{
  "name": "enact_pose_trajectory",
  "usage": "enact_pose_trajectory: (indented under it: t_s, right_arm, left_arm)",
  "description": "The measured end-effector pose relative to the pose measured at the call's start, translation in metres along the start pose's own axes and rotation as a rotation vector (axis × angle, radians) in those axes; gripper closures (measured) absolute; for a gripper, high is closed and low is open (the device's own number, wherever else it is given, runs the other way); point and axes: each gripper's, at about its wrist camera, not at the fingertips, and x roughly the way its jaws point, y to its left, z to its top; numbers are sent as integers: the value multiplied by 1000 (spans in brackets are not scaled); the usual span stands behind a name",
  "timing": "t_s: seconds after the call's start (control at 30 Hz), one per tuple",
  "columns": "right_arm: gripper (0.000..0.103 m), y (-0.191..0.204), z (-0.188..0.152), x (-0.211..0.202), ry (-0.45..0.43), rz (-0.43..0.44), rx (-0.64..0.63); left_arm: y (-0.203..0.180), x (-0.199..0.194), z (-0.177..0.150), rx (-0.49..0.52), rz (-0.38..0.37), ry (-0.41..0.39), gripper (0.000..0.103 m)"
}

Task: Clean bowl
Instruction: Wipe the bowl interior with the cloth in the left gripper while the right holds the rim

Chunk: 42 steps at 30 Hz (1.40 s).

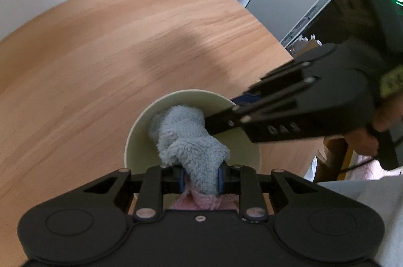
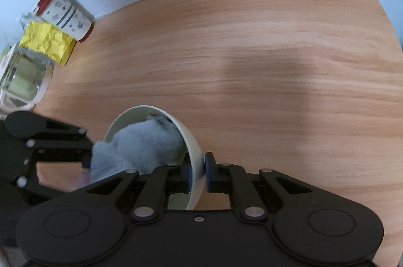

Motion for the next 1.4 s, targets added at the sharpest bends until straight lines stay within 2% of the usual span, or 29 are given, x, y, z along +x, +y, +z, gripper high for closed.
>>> enact_pose_trajectory:
  t_s: [0.23,0.47,0.57,0.87,0.93,1.1,1.13,1.27,1.4]
  right_arm:
    - [92,5,-4,-1,3,-8,-32]
    - [92,3,-5,-1,13,-21,-53]
    - [92,4,-8,2,23,-37,-59]
    - [93,11,-11,5,8,-58,-58]
    - [93,10,-10,5,9,-59,-58]
    - [95,12,-7,6,15,-81,-80]
    - [95,13,-5,7,15,-82,-82]
    - [98,14,0,8,18,-89,-90]
    - [97,11,3,8,28,-80,-79]
  left_arm:
    - [-11,19,4,-1,76,-55,82]
    - [-15,15,-3,62,166,-107,83]
    - [-8,8,-2,33,188,-124,83]
    - [-8,-6,-4,100,233,-69,83]
    - [-12,-8,-2,148,256,-45,84]
    - [-11,-8,-1,211,219,10,84]
    - [-15,-3,0,252,196,44,84]
    - [-19,11,0,310,139,99,84]
    - [-20,20,3,305,61,119,84]
